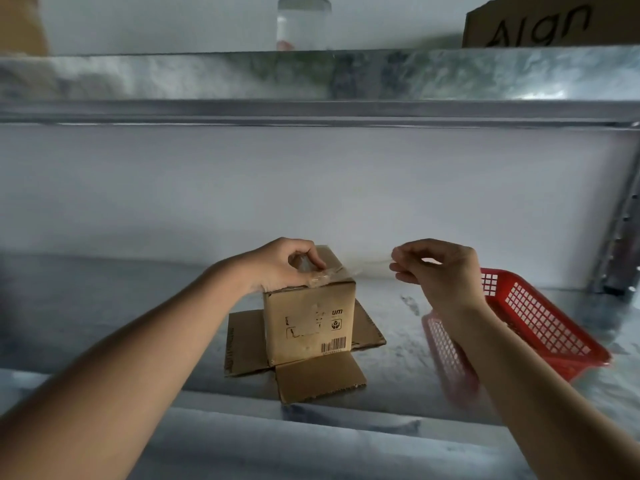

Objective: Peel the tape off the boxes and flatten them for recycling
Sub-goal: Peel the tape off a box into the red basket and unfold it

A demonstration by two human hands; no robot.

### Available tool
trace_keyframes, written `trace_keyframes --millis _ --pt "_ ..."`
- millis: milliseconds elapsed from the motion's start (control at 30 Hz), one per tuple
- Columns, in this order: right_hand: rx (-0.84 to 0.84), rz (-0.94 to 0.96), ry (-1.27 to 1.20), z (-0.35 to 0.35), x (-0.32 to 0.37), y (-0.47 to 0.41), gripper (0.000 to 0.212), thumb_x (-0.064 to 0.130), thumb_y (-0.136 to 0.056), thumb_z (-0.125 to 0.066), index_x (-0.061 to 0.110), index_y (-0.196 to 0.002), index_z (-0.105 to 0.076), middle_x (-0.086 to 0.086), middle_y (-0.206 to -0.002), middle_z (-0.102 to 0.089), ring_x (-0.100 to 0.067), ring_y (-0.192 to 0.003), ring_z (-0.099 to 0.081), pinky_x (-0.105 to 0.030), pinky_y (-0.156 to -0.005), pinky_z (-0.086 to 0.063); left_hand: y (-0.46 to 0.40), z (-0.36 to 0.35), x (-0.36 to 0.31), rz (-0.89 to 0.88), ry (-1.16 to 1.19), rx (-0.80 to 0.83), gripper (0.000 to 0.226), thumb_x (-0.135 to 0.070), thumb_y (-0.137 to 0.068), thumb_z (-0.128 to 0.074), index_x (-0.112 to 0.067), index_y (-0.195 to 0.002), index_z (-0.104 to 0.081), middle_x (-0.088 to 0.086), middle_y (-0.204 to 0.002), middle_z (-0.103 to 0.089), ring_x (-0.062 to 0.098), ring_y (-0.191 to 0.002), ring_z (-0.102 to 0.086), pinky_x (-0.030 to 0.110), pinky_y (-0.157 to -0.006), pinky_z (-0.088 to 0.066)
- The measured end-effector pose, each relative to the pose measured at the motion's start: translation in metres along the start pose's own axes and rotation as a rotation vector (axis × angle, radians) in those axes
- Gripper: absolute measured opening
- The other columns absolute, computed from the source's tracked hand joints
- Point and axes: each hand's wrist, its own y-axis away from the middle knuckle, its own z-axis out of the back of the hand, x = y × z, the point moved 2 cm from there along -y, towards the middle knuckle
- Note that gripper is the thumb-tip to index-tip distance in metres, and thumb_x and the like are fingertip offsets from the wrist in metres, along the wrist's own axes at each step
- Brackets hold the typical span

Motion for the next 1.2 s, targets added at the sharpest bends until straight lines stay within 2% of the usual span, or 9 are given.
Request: trace_keyframes --millis 133,233,367,467,633,767,933,1100,1200 --pt "-0.089 0.044 0.140 -0.001 -0.006 0.001 0.018 0.006 -0.088 -0.080 0.021 -0.077 -0.081 0.002 -0.078 -0.078 -0.019 -0.068 -0.078 -0.022 -0.061 -0.061 -0.003 0.001 0.000 -0.008 -0.026 0.009 0.029 -0.056 -0.076 -0.083 -0.039 -0.097 -0.074 -0.005 -0.084 -0.050 0.011 -0.075 -0.044 0.028 -0.066 -0.036" --pt "-0.062 0.123 0.270 -0.012 -0.006 -0.001 0.018 0.006 -0.091 -0.076 0.022 -0.082 -0.080 0.007 -0.074 -0.077 -0.011 -0.067 -0.076 -0.026 -0.067 -0.064 -0.004 0.000 0.000 -0.017 -0.026 0.028 0.028 -0.056 -0.076 -0.084 -0.040 -0.096 -0.074 -0.006 -0.083 -0.050 0.012 -0.075 -0.043 0.029 -0.067 -0.037" --pt "0.232 0.347 0.613 -0.030 0.000 0.001 0.028 0.000 -0.099 -0.062 0.015 -0.115 -0.078 0.003 -0.100 -0.079 -0.008 -0.088 -0.075 -0.031 -0.084 -0.062 -0.004 -0.001 0.000 0.010 -0.016 0.027 0.041 -0.068 -0.067 -0.083 -0.040 -0.095 -0.073 -0.020 -0.070 -0.051 0.002 -0.064 -0.043 0.021 -0.059 -0.036" --pt "0.467 0.481 0.721 -0.044 0.006 0.007 0.034 0.001 -0.102 -0.053 0.014 -0.128 -0.072 -0.002 -0.117 -0.073 -0.012 -0.104 -0.067 -0.031 -0.088 -0.055 -0.006 -0.001 -0.001 0.011 -0.014 0.027 0.041 -0.059 -0.069 -0.088 -0.035 -0.099 -0.073 -0.012 -0.072 -0.050 0.008 -0.068 -0.043 0.026 -0.060 -0.036" --pt "0.672 0.446 0.707 -0.056 0.011 0.009 0.035 0.029 -0.095 -0.072 0.030 -0.129 -0.069 0.011 -0.115 -0.067 0.012 -0.105 -0.053 -0.011 -0.082 -0.047 -0.003 0.000 -0.002 0.023 -0.022 0.043 0.043 -0.072 -0.062 -0.082 -0.041 -0.089 -0.070 -0.022 -0.063 -0.049 0.003 -0.063 -0.043 0.025 -0.059 -0.034" --pt "0.643 0.399 0.636 -0.063 0.010 0.005 0.039 0.025 -0.086 -0.083 0.028 -0.123 -0.073 0.018 -0.106 -0.072 0.028 -0.095 -0.053 0.003 -0.080 -0.038 -0.005 0.000 0.000 0.010 -0.039 0.027 0.029 -0.058 -0.074 -0.086 -0.039 -0.086 -0.068 -0.010 -0.077 -0.053 0.010 -0.072 -0.047 0.028 -0.064 -0.038" --pt "0.578 0.358 0.447 -0.071 0.005 0.003 0.026 0.007 -0.081 -0.084 0.019 -0.103 -0.081 0.009 -0.094 -0.078 -0.007 -0.093 -0.071 -0.025 -0.088 -0.055 -0.004 0.000 0.002 -0.002 -0.035 0.023 0.025 -0.045 -0.077 -0.088 -0.038 -0.088 -0.067 -0.006 -0.081 -0.055 0.012 -0.076 -0.048 0.030 -0.068 -0.040" --pt "0.390 0.268 0.279 -0.048 -0.006 -0.004 0.022 0.010 -0.085 -0.082 0.028 -0.097 -0.081 0.013 -0.094 -0.078 -0.007 -0.093 -0.073 -0.028 -0.088 -0.059 -0.001 0.003 0.005 0.001 -0.012 0.026 0.040 -0.066 -0.068 -0.086 -0.041 -0.097 -0.072 -0.014 -0.076 -0.051 0.001 -0.066 -0.046 0.014 -0.057 -0.038" --pt "0.299 0.193 0.249 -0.033 -0.012 -0.005 0.025 0.011 -0.086 -0.082 0.035 -0.094 -0.080 0.014 -0.092 -0.078 -0.009 -0.089 -0.073 -0.029 -0.087 -0.060 -0.004 0.003 0.006 0.005 -0.021 0.037 0.032 -0.057 -0.075 -0.086 -0.040 -0.098 -0.073 -0.010 -0.081 -0.051 0.008 -0.073 -0.046 0.024 -0.065 -0.039"
